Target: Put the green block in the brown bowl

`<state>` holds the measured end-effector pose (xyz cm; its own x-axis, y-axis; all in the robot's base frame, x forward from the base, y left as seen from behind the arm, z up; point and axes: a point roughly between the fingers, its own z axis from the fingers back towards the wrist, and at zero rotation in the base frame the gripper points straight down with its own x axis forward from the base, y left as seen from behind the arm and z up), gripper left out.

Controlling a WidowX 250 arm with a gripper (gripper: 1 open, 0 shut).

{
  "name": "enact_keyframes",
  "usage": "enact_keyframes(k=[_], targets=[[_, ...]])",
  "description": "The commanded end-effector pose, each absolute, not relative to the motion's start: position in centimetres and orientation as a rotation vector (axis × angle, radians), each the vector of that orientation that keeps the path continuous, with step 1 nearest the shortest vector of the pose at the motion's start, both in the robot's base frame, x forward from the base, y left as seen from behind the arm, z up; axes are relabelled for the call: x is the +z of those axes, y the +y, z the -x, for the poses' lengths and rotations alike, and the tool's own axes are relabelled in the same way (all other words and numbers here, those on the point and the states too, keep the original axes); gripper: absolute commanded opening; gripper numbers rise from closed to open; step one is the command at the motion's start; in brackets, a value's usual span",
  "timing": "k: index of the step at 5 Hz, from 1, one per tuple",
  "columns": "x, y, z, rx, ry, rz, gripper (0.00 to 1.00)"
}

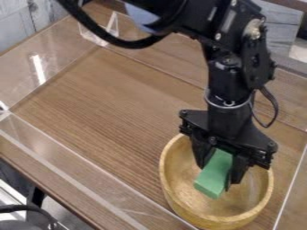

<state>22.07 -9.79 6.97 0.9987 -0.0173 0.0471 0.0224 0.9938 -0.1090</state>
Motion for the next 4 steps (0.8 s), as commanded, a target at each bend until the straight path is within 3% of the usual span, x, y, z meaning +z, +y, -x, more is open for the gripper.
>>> enact_keyframes(k=[1,4], targets=[[8.22,-10.00,-23.44,-0.013,-0.096,0.134,0.00],[7.71,-9.56,-24.03,-0.004,-0.089,0.152,0.00]])
